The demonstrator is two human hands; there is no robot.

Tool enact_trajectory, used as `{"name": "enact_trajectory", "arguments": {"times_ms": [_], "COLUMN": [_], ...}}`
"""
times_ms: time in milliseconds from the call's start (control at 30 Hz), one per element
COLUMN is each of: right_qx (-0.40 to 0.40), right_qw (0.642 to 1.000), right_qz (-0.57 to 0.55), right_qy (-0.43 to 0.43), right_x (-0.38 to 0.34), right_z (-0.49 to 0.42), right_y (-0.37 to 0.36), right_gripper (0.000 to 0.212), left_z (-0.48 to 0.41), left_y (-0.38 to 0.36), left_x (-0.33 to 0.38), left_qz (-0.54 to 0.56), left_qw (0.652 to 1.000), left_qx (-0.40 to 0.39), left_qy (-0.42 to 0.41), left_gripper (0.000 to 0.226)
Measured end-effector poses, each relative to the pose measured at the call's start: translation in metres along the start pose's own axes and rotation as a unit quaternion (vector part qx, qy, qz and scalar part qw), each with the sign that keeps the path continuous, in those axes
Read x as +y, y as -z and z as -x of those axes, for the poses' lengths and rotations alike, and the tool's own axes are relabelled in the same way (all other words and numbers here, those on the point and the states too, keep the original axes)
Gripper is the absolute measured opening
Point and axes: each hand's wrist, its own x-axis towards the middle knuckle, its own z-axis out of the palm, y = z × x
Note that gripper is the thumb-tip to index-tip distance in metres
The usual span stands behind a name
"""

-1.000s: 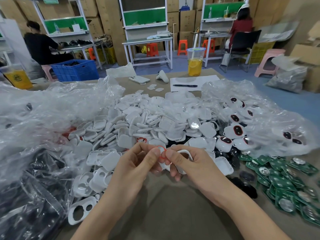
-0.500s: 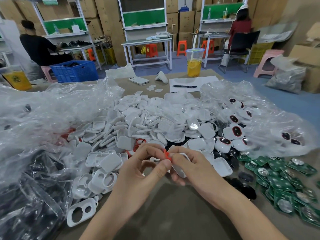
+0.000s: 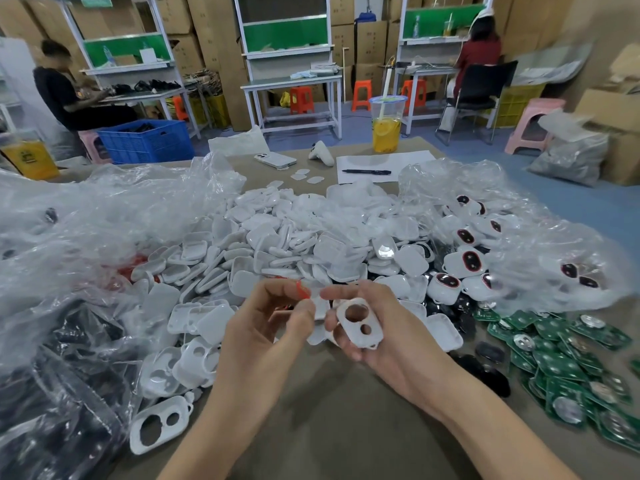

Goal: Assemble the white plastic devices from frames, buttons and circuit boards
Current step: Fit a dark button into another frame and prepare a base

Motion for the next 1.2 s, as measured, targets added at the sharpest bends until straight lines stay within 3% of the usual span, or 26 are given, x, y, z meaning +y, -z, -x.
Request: {"name": "enact_trajectory", "arguments": {"times_ms": [167,333,433,633,833,967,1200], "right_qx": [-0.014,-0.01,0.014,0.005,0.012,0.039,0.018], "right_qw": [0.996,0.998,0.997,0.998,0.995,0.987,0.977], "right_qz": [-0.081,0.031,0.03,0.015,0.061,0.126,0.19], "right_qy": [0.019,0.051,0.066,0.062,0.077,0.091,0.093], "right_x": [0.001,0.009,0.01,0.008,0.006,0.007,0.008], "right_z": [-0.005,-0.004,-0.005,-0.004,-0.003,-0.003,-0.003], "right_y": [0.009,0.012,0.013,0.011,0.012,0.015,0.015], "right_gripper": [0.029,0.041,0.037,0.038,0.033,0.035,0.043], "left_z": [0.0,0.0,-0.002,0.0,0.002,0.001,0.0], "left_y": [0.002,0.0,0.0,0.001,0.001,0.002,0.003], "left_x": [-0.002,0.0,-0.001,-0.006,-0.014,-0.018,-0.017], "left_qz": [-0.002,0.002,0.006,-0.095,-0.239,-0.257,-0.249], "left_qw": [1.0,1.0,0.999,0.994,0.961,0.956,0.958], "left_qx": [0.002,-0.003,0.009,-0.031,-0.049,-0.034,-0.036], "left_qy": [0.019,0.024,0.037,-0.033,-0.13,-0.138,-0.14], "left_gripper": [0.017,0.015,0.022,0.028,0.032,0.022,0.018]}}
